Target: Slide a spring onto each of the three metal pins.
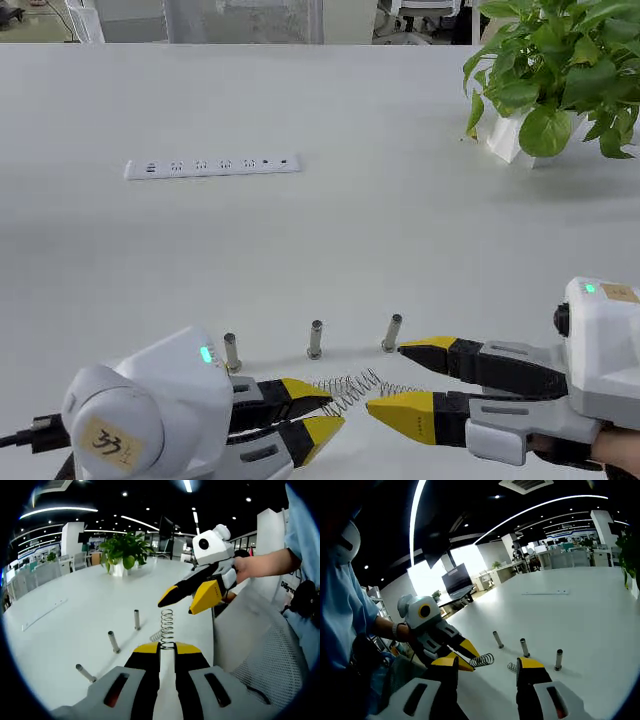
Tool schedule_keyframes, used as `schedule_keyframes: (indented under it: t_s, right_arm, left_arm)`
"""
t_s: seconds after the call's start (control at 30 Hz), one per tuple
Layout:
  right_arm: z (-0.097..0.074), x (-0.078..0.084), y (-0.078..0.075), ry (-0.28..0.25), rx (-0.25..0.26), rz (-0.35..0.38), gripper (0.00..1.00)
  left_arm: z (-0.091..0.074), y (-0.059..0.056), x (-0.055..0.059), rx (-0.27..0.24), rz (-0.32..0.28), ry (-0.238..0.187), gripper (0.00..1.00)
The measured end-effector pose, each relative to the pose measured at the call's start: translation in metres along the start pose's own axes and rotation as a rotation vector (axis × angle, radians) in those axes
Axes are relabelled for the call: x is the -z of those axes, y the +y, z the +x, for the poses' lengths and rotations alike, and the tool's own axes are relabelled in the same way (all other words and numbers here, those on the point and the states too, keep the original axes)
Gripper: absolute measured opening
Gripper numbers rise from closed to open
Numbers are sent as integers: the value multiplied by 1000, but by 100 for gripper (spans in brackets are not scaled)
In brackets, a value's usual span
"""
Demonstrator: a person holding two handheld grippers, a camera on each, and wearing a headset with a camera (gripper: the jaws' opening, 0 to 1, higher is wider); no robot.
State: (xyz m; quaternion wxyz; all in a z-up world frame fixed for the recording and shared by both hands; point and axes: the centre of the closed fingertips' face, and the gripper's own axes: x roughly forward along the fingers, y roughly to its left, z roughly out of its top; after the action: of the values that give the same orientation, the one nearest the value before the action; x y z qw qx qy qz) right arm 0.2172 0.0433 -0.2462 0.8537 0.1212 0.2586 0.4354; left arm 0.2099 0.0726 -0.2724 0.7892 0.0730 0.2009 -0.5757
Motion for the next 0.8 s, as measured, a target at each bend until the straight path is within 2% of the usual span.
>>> schedule_keyframes:
  t_s: [0.17,0.27,0.37,0.5,0.7,0.8]
  right_arm:
    - [0,-1,1,-42,-16,85,34]
    - [0,-6,1,-106,-37,188,30]
    - [-2,-6,-2,-134,-43,258,26]
    - [-2,-5,0,-149,-52,296,21]
    - [1,0,9,-135,-79,332,18]
    - [2,-2,12,-150,-88,350,14]
  left_arm:
    - [-1,-2,-7,-1,-8,-31,6]
    - [-1,-3,-10,3,-12,-44,6]
    - [0,-4,-10,4,-13,-45,6]
    - [0,-5,-11,6,-12,-48,6]
    - [1,-8,-12,13,-10,-54,6]
    - [1,-9,-12,15,-8,-54,6]
